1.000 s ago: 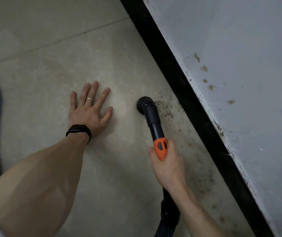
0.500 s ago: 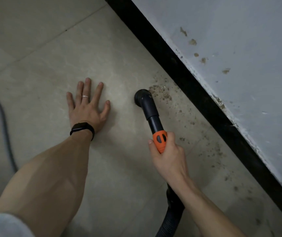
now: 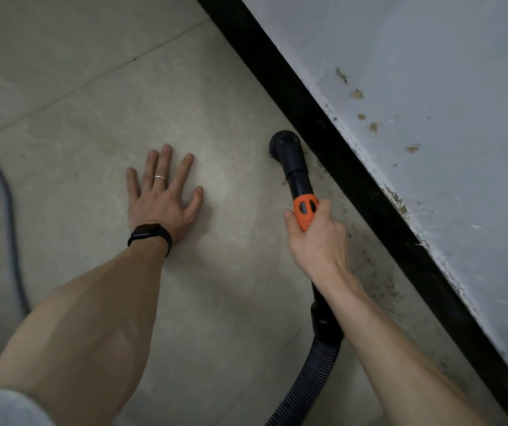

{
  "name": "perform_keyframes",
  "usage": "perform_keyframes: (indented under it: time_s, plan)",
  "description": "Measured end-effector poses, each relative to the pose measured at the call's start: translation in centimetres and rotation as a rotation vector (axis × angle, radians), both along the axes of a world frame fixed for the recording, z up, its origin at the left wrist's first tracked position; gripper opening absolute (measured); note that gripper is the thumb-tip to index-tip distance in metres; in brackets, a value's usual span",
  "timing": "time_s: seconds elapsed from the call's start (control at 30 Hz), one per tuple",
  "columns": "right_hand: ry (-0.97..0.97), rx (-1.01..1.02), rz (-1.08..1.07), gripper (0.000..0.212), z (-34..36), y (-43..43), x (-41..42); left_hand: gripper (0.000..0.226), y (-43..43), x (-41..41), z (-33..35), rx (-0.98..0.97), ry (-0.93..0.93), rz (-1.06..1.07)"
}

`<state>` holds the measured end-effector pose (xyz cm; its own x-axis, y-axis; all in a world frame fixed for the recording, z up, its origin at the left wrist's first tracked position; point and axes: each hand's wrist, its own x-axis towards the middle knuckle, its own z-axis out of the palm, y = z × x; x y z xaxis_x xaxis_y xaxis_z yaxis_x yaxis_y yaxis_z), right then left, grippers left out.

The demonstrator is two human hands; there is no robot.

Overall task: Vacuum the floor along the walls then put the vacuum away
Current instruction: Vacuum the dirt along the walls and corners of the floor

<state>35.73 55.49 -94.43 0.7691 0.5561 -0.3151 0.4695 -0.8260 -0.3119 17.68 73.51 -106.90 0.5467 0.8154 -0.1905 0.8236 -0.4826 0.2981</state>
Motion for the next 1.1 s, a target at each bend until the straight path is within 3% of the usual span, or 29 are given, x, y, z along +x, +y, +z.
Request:
perform_keyframes:
  time_s: [0.17,0.33,0.57,0.73,0.87,1.1]
  plan:
    - [-0.071,-0.032,-0.005,0.037,0.1,1.4,1.8,0.064,0.0,0.0,0.0,0.005,0.019,0.001]
    - [-0.025,-0.032,-0.029,0.039,0.0,1.4,2.2,0.064,0.0,0.1,-0.1,0.011,0.019,0.01]
    - [0.259,0.067,-0.104,0.042,0.2,-1.7,0.3,0.065,-0.2,0.1,0.0,0.034,0.04,0.005]
    - [0.28,0.072,-0.027,0.044,-0.9,-4.3,-3.7,0.065,-0.2,0.1,0.9,0.045,0.056,-0.006]
    - [0.427,0.209,-0.122,0.043,-2.6,-4.4,-4.8,0.059,-1.9,0.9,2.0,0.013,0.106,0.068]
    - [0.699,0.423,-0.337,0.044,-3.9,-4.2,-5.6,0.048,-10.0,-1.0,8.5,-0.348,0.129,0.125]
